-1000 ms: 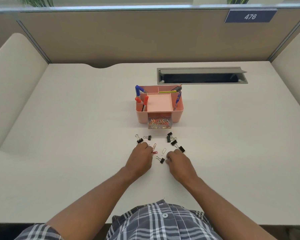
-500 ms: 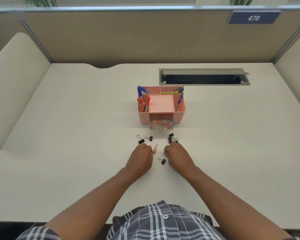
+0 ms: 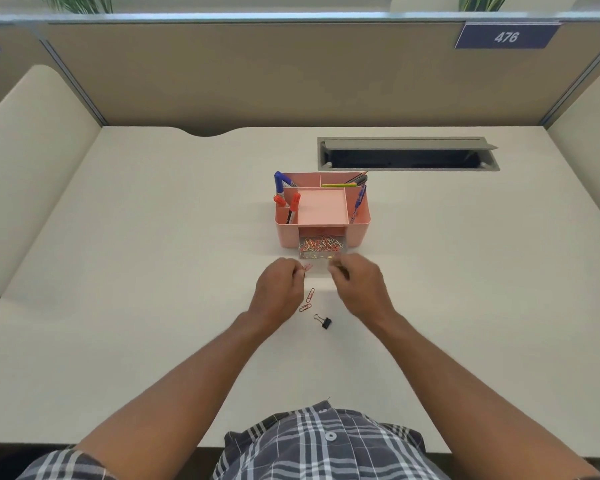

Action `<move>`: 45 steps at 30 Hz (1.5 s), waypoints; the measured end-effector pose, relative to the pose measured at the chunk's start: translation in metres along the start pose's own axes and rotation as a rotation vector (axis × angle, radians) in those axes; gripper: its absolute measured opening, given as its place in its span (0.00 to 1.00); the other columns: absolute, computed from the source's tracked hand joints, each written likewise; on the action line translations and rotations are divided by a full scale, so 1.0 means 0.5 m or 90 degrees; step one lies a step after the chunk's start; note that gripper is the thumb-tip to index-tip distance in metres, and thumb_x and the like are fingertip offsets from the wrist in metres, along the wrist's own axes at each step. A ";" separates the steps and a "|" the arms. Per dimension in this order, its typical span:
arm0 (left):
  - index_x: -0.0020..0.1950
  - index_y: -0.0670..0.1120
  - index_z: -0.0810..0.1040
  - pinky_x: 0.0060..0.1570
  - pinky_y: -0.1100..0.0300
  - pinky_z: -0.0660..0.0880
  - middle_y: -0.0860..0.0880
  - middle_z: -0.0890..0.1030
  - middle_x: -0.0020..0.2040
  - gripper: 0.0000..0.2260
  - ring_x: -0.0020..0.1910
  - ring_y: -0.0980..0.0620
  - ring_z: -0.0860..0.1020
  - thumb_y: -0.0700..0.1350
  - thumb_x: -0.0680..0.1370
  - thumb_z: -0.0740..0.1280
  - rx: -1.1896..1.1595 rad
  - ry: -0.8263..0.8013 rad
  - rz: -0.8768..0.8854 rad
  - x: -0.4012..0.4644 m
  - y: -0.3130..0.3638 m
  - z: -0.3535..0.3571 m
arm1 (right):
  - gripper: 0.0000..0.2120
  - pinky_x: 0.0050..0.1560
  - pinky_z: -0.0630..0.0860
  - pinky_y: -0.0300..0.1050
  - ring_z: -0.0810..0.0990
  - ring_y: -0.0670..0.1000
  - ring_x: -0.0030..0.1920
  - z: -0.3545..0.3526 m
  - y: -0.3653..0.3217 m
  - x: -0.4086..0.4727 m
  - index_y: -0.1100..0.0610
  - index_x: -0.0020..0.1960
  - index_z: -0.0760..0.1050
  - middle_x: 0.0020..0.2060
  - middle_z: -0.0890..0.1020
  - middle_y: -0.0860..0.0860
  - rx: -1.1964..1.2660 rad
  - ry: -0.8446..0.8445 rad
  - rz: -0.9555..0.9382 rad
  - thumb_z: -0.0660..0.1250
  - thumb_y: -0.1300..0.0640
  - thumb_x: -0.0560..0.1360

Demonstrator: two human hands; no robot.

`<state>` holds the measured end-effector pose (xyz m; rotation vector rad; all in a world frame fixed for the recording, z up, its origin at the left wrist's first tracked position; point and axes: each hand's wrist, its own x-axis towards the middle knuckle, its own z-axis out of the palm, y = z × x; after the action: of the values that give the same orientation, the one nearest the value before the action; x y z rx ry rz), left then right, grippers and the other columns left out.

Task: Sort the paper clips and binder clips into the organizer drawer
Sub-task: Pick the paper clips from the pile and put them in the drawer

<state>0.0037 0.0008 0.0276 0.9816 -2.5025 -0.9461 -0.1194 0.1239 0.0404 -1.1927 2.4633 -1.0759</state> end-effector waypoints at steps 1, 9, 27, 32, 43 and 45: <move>0.43 0.45 0.76 0.39 0.55 0.72 0.48 0.78 0.40 0.06 0.39 0.50 0.75 0.42 0.78 0.61 0.002 0.014 0.015 0.016 0.012 -0.009 | 0.06 0.41 0.73 0.43 0.77 0.50 0.40 -0.012 -0.013 0.018 0.56 0.46 0.81 0.39 0.81 0.50 0.025 0.031 -0.004 0.65 0.60 0.77; 0.47 0.44 0.82 0.41 0.56 0.76 0.47 0.82 0.43 0.08 0.41 0.50 0.77 0.41 0.79 0.63 0.033 0.007 0.066 0.115 0.071 -0.045 | 0.12 0.51 0.77 0.51 0.79 0.55 0.50 -0.030 -0.054 0.114 0.59 0.58 0.82 0.49 0.83 0.56 -0.018 -0.004 0.006 0.61 0.62 0.79; 0.54 0.43 0.78 0.48 0.54 0.71 0.45 0.76 0.50 0.08 0.51 0.45 0.74 0.45 0.79 0.63 0.149 -0.104 0.031 -0.088 -0.056 0.080 | 0.13 0.48 0.76 0.52 0.73 0.56 0.56 0.090 0.030 -0.023 0.55 0.59 0.78 0.50 0.75 0.55 -0.215 -0.280 -0.073 0.61 0.61 0.78; 0.50 0.44 0.77 0.47 0.55 0.70 0.46 0.76 0.49 0.07 0.50 0.46 0.74 0.44 0.80 0.62 0.159 -0.111 0.023 -0.083 -0.055 0.077 | 0.09 0.45 0.75 0.53 0.73 0.56 0.54 0.097 0.038 -0.034 0.58 0.54 0.78 0.49 0.74 0.54 -0.249 -0.254 -0.068 0.61 0.62 0.78; 0.44 0.45 0.76 0.44 0.52 0.74 0.48 0.79 0.42 0.05 0.42 0.47 0.76 0.41 0.78 0.63 0.021 -0.040 -0.003 -0.042 -0.027 0.037 | 0.06 0.45 0.74 0.50 0.78 0.56 0.45 0.038 0.020 -0.007 0.57 0.46 0.76 0.44 0.80 0.53 -0.126 -0.154 0.002 0.61 0.61 0.77; 0.45 0.46 0.77 0.43 0.55 0.74 0.49 0.79 0.42 0.04 0.42 0.48 0.77 0.39 0.77 0.63 -0.031 0.009 0.011 -0.009 -0.002 0.012 | 0.05 0.44 0.75 0.50 0.78 0.54 0.43 0.009 0.003 0.021 0.56 0.45 0.77 0.42 0.81 0.52 -0.045 -0.072 -0.004 0.63 0.61 0.76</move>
<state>0.0044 0.0061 0.0224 0.9471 -2.4606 -0.9869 -0.1254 0.1145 0.0375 -1.2459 2.4308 -0.9043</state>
